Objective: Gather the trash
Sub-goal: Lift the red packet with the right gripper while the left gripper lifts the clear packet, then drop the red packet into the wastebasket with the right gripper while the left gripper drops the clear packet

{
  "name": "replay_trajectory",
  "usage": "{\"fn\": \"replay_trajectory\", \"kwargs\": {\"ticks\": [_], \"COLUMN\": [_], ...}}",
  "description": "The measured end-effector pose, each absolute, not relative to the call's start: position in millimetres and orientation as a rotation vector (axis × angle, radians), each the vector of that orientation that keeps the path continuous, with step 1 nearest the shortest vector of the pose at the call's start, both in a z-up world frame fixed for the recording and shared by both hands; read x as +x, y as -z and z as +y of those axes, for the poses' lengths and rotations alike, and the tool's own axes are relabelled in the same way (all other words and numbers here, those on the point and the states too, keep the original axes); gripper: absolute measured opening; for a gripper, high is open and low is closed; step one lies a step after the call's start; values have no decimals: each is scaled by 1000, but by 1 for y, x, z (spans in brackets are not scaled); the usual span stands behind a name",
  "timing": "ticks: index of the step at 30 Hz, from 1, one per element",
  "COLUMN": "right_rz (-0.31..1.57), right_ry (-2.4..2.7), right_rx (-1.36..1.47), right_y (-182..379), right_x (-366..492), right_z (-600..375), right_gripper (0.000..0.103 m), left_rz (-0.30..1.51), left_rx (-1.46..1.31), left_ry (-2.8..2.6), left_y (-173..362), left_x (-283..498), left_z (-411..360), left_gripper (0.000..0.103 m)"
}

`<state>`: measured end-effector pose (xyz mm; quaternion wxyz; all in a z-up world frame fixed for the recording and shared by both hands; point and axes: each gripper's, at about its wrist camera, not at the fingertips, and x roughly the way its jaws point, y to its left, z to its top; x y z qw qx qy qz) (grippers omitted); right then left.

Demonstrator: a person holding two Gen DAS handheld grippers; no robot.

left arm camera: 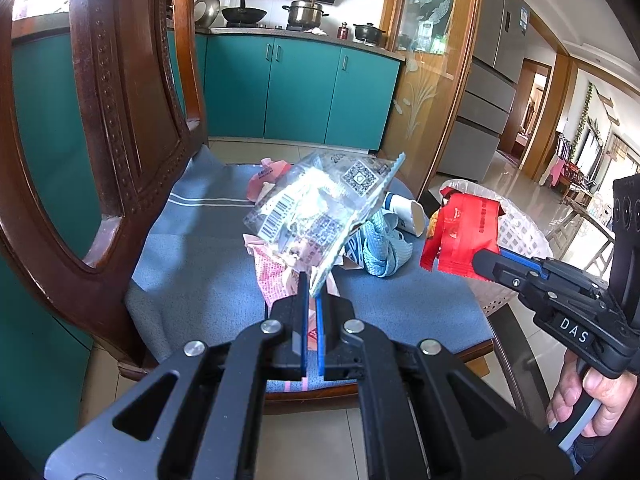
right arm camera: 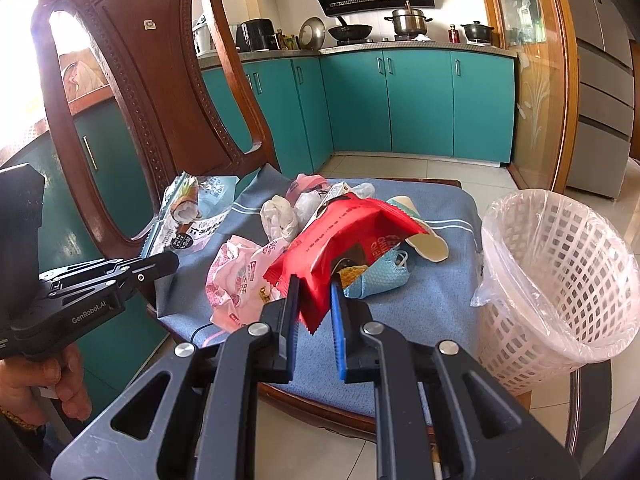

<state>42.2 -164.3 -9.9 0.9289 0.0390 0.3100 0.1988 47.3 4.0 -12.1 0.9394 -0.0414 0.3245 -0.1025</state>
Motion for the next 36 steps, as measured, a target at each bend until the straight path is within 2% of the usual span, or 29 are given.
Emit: {"fn": "replay_trajectory", "kwargs": {"ticks": [27, 31, 36], "right_rz": [619, 562, 521], "right_ry": [-397, -319, -131], "right_rx": [84, 110, 254], "right_y": [9, -5, -14], "right_x": [43, 49, 74], "right_z": [-169, -198, -281], "right_gripper": [15, 15, 15], "left_rz": [665, 666, 669], "left_rx": [-81, -82, -84], "left_ry": [210, 209, 214], "left_y": [13, 15, 17], "left_x": [47, 48, 49], "left_z": [4, 4, 2], "left_gripper": [4, 4, 4]}}
